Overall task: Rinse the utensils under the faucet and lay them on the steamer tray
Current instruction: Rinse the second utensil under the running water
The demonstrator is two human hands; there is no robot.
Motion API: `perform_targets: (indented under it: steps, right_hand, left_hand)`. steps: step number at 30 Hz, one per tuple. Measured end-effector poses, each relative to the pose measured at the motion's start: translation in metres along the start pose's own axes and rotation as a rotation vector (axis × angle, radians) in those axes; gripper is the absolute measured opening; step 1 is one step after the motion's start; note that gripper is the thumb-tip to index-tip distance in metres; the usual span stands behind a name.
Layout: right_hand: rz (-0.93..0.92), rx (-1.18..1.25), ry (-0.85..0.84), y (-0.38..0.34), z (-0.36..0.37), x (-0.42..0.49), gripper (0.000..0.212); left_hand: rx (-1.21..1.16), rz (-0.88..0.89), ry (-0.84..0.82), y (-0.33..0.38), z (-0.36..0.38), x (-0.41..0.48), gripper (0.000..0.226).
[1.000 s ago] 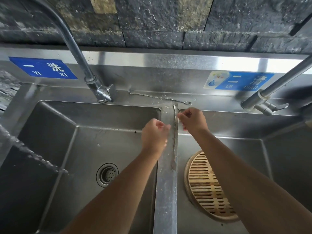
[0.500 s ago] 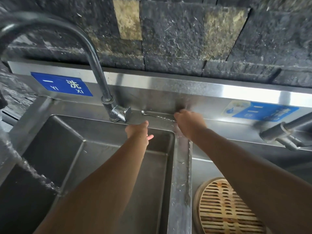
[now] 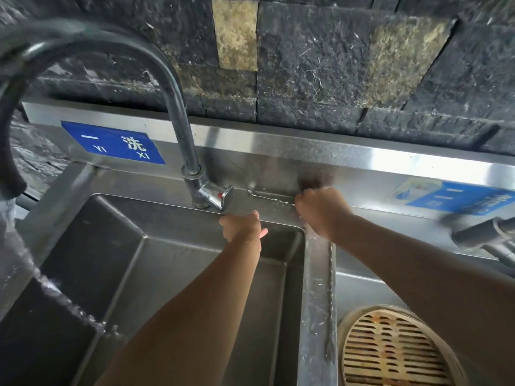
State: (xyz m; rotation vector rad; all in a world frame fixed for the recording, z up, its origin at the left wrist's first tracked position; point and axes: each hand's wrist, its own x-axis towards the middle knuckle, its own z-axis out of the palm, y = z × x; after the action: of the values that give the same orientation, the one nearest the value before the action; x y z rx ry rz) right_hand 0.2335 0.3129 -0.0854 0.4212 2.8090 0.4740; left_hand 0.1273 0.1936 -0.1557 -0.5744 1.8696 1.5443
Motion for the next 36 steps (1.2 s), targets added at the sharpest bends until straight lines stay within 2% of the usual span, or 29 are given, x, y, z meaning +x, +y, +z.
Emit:
perform_targets:
  steps: [4, 6, 9, 14, 19, 23, 27, 31, 32, 36]
  right_hand:
    - [0.015, -0.029, 0.022, 0.006, -0.017, -0.012, 0.030]
    - [0.020, -0.056, 0.032, 0.006, -0.031, -0.024, 0.030]
    - [0.054, -0.039, 0.026, -0.004, -0.048, -0.052, 0.030]
    - [0.254, 0.335, -0.007, -0.060, -0.063, -0.123, 0.021]
    - [0.361, 0.510, -0.089, -0.154, -0.086, -0.170, 0.025]
    - [0.326, 0.529, -0.083, -0.223, -0.122, -0.174, 0.037]
    - [0.320, 0.592, 0.040, -0.275, -0.160, -0.168, 0.043]
    - [0.342, 0.646, 0.140, -0.310, -0.181, -0.152, 0.028]
    - [0.347, 0.695, 0.147, -0.316, -0.184, -0.147, 0.022]
    - [0.297, 0.951, 0.082, -0.321, -0.194, -0.130, 0.022]
  left_hand:
    - [0.011, 0.024, -0.020, 0.004, -0.008, -0.005, 0.050]
    - [0.025, 0.043, -0.099, 0.008, -0.018, -0.013, 0.051]
    - [0.045, 0.050, -0.210, 0.009, -0.044, -0.033, 0.029]
    - [0.137, 0.026, -0.531, 0.011, -0.109, -0.090, 0.011]
    - [0.170, 0.055, -0.639, 0.009, -0.182, -0.133, 0.010]
    - [0.099, 0.092, -0.619, 0.007, -0.239, -0.144, 0.021]
    - [0.056, 0.157, -0.516, 0.022, -0.286, -0.143, 0.019]
    - [0.054, 0.251, -0.508, 0.045, -0.321, -0.129, 0.006]
    - [0.060, 0.272, -0.505, 0.049, -0.329, -0.124, 0.008]
    - [0.160, 0.342, -0.506, 0.055, -0.353, -0.101, 0.008]
